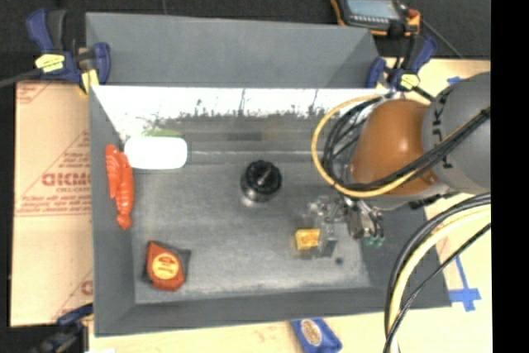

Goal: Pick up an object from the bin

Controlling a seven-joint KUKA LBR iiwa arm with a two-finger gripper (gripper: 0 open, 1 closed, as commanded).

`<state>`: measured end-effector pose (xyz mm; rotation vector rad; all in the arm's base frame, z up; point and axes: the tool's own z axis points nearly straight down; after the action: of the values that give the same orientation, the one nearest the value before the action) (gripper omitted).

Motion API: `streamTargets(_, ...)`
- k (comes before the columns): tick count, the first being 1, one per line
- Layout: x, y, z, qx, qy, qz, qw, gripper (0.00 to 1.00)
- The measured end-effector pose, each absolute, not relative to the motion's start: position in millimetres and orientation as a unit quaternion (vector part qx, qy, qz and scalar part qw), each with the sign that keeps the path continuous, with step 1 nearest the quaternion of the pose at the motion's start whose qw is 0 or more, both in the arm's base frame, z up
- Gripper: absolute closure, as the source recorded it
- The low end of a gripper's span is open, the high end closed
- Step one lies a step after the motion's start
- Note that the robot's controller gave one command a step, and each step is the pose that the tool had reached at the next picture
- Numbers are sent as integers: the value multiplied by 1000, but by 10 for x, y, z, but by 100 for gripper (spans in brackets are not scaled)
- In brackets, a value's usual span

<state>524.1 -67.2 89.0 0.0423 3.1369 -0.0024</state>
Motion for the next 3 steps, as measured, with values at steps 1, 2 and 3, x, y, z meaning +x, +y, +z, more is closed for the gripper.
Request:
streamTargets(1, 5097, -951, 2523, 18, 1000, -1, 3, 100)
streamTargets(2, 5091, -946, 2513, 19, 1000, 0, 2, 100)
streamTargets(3, 5091, -946, 2513, 19, 1000, 0, 2, 100)
